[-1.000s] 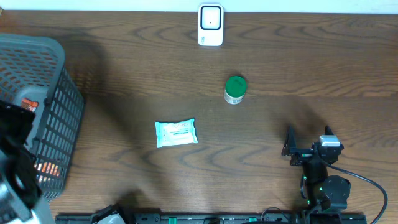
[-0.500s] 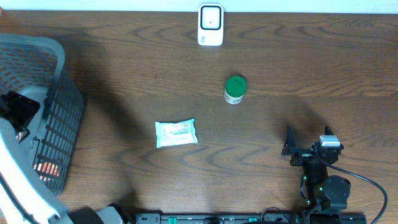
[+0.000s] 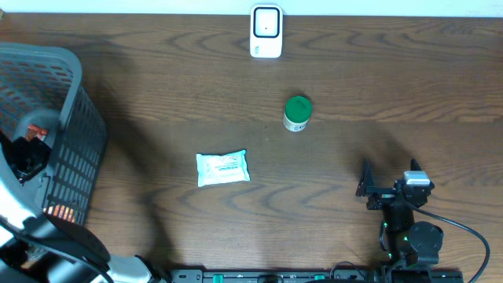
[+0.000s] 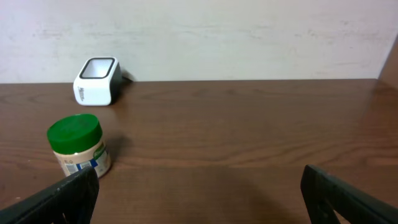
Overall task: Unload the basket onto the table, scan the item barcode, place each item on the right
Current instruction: 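Move the left gripper back over the basket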
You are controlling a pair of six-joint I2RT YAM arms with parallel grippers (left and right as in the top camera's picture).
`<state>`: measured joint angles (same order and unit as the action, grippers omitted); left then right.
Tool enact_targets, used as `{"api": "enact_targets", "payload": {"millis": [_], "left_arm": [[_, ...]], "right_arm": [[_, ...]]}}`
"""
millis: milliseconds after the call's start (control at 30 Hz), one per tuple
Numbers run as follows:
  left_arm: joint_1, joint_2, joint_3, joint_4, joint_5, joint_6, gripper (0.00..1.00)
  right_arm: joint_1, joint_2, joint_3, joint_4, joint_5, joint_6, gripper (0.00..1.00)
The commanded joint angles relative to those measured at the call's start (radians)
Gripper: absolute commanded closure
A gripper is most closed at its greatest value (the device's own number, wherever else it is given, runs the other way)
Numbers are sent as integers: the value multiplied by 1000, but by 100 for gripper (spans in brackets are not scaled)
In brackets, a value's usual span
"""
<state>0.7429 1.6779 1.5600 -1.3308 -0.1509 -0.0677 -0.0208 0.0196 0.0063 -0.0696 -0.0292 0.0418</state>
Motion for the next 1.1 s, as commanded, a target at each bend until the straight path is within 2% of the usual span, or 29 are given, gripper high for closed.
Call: {"api": "enact_targets", "payload": {"millis": [0, 267, 1067], "left_arm": [[20, 75, -29, -16, 10, 72, 0], [24, 206, -32, -43, 3, 139, 1], [44, 480, -33, 19, -85, 161, 2]], "right_arm": [[1, 0, -1, -3, 2, 10, 1], [1, 0, -1, -3, 2, 10, 1], [1, 0, -1, -3, 2, 10, 1]]}}
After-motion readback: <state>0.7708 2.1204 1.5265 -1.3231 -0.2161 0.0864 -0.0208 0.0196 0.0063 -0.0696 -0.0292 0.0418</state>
